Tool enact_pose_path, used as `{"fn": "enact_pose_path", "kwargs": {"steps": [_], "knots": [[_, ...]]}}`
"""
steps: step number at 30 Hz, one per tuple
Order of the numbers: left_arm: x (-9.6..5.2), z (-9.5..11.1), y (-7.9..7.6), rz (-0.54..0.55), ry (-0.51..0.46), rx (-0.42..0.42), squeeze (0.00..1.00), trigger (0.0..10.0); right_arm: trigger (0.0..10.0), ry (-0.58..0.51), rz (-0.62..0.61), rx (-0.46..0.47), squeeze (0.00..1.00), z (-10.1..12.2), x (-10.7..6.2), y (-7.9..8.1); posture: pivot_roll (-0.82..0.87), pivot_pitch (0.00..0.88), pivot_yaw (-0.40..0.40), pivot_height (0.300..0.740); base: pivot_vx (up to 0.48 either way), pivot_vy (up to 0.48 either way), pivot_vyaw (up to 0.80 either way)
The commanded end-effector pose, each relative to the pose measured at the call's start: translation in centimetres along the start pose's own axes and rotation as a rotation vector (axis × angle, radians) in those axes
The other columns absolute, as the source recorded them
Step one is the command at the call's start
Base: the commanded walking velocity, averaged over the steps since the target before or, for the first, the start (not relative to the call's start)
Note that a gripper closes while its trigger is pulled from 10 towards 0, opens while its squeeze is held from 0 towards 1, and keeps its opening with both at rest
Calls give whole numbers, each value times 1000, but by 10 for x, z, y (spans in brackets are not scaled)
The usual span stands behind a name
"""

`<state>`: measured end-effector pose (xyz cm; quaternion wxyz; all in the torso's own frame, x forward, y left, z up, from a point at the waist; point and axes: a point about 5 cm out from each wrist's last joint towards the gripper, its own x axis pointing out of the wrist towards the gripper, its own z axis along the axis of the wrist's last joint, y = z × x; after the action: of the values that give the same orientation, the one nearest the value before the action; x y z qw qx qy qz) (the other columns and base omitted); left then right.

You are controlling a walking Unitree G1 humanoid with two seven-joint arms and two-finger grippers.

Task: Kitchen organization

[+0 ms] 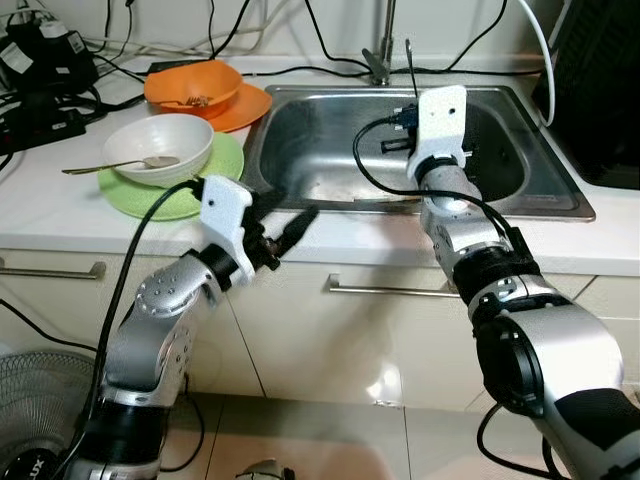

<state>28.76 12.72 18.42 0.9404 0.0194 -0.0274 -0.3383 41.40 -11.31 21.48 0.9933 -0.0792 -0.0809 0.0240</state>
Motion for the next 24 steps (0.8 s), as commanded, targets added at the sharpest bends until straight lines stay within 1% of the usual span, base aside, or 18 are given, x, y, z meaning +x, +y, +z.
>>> {"fn": "enact_pose_path", "kwargs": {"steps": [1,6,9,11,13,18,22,23,24], "knots": [[-3,-4,-8,-34,42,-14,0,10000,10000,31,17,27,0,1,2,4,304,80,43,740,0,0,0],[-8,-10,-23,-78,79,-33,0,10000,10000,86,32,48,0,-7,0,6,317,110,44,740,0,0,0],[-9,-10,-31,-81,88,-53,0,10000,10000,124,34,55,0,-13,-1,4,322,126,40,740,0,0,0],[-9,-11,-33,-82,91,-56,0,10000,10000,129,36,53,0,-14,-2,4,322,126,40,740,0,0,0],[-11,-13,-38,-78,102,-74,0,10000,10000,147,46,55,0,-18,-2,4,323,144,35,740,0,0,0],[-14,-13,-40,-68,115,-80,0,10000,10000,169,60,57,0,-22,-4,5,326,152,35,740,0,0,0],[-15,-11,-33,-15,111,-59,0,10000,10000,185,70,51,12,-27,-6,6,333,157,33,740,0,0,0],[-14,-10,-30,3,108,-57,0,10000,10000,185,72,49,1000,-27,-6,6,336,160,32,740,0,0,0],[-14,-10,-30,3,108,-57,0,10000,10000,185,72,49,1000,-27,-6,6,336,160,32,740,0,0,0]]}}
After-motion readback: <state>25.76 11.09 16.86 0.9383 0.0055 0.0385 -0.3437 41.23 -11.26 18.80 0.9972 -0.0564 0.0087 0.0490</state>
